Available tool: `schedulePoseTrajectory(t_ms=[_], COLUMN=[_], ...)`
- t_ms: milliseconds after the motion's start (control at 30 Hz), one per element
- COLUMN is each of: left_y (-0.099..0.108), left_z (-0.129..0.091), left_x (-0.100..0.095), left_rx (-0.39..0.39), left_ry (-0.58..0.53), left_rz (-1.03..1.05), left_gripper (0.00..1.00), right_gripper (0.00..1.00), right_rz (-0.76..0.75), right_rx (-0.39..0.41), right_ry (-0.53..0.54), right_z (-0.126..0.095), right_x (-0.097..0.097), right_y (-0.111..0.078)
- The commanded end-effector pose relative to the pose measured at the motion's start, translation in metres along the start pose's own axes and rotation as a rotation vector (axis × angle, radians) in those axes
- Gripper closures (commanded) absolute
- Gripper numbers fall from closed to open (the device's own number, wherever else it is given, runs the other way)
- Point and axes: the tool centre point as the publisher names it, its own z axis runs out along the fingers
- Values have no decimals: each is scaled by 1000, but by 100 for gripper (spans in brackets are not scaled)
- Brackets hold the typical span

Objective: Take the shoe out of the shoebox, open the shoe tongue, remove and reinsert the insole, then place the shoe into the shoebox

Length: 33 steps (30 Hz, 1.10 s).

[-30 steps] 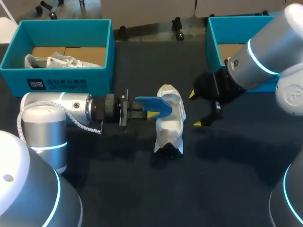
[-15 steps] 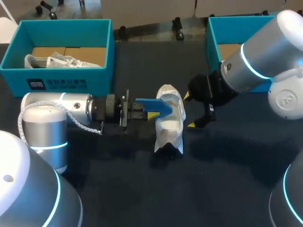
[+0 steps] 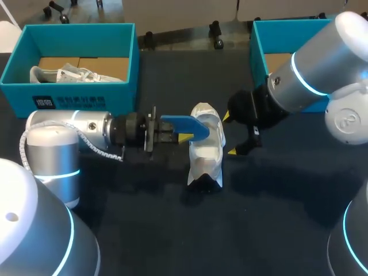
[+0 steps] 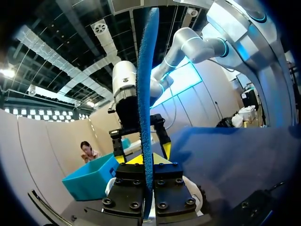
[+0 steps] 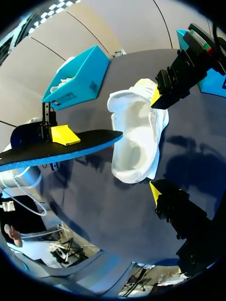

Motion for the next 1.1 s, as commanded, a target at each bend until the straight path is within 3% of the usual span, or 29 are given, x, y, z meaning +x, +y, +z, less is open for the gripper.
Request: schedulePoseTrajectory(t_ms=[33, 1100], left_y=[-3, 19], left_z=[-2, 4], left_x=[1, 7], left_rx=[1, -46], left_ry=[4, 3], left_rz=[1, -11], left_gripper=[100, 100], right_gripper=[0, 0], right_rz=[1, 45], right_rx=[2, -39], right_ry=[-2, 54], right_z=[1, -11], right_x=[1, 11], right_y=[0, -17])
